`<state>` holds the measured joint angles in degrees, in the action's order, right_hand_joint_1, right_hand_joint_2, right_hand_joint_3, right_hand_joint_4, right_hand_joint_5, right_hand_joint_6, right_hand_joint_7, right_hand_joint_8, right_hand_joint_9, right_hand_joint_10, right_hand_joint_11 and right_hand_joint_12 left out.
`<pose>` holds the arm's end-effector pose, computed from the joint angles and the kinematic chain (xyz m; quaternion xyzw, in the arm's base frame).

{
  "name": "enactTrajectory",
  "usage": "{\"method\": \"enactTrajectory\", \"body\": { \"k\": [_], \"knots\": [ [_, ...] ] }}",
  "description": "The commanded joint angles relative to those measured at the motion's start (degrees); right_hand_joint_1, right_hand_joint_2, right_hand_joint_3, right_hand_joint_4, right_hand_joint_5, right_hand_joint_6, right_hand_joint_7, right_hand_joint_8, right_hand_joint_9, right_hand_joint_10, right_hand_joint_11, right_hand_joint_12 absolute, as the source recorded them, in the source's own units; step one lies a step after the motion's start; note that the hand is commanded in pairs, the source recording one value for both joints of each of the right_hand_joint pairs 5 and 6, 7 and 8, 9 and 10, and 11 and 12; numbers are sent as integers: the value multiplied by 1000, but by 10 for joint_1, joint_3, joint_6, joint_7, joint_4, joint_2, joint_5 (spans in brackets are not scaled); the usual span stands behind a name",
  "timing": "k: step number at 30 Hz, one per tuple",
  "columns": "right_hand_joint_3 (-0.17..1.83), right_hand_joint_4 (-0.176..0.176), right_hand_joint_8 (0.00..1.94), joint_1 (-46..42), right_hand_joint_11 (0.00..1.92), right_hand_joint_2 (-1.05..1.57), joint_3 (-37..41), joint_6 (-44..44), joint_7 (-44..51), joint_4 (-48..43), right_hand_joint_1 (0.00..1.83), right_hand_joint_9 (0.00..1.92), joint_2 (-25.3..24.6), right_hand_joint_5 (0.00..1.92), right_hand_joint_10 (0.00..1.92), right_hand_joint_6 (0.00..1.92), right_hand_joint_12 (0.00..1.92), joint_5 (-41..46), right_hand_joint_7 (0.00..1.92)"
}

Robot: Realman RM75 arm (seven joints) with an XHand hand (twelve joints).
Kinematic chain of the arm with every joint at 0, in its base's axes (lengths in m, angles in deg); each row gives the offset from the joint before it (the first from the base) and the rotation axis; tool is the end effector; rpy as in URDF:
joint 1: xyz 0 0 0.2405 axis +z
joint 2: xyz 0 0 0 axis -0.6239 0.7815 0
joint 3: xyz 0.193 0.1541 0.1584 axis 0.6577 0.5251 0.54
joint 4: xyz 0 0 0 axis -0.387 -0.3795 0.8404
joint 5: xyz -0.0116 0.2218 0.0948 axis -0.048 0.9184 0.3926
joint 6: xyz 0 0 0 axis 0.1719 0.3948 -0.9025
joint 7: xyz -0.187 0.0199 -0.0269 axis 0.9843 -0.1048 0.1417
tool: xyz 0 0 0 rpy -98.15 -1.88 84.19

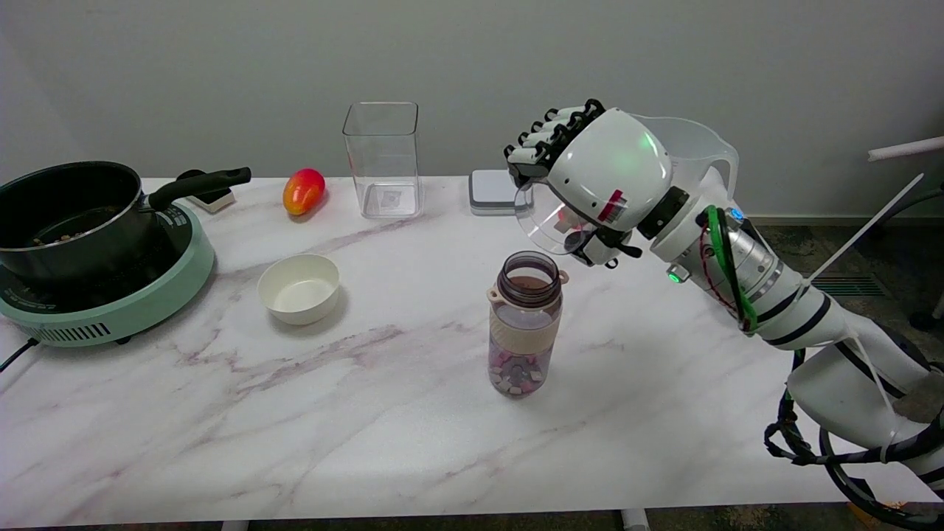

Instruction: Pour the contents of the measuring cup into the bottle.

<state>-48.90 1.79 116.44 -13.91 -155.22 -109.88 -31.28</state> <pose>-0.1326 -0.3425 0.2934 0.8227 0.2900 0.0577 0.4855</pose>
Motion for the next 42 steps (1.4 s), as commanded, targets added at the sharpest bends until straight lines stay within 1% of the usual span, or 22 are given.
{"method": "enactTrajectory", "body": {
  "k": [1, 12, 26, 42],
  "knots": [
    [750, 0, 1503, -2, 1224, 824, -13, 13, 35, 1, 1554, 1398, -5, 1526, 1398, 1526, 1224, 8, 1503],
    [715, 0, 1511, -2, 1229, 861, -13, 18, 40, 2, 1546, 1405, -6, 1539, 1405, 1539, 1229, 8, 1511],
    [592, 0, 1537, -5, 1248, 981, -10, 32, 61, 5, 1510, 1426, -6, 1585, 1426, 1585, 1248, 7, 1537],
    [523, 0, 1560, -7, 1265, 1057, -7, 33, 68, 5, 1485, 1441, -6, 1618, 1441, 1618, 1265, -3, 1560]
  ]
}}
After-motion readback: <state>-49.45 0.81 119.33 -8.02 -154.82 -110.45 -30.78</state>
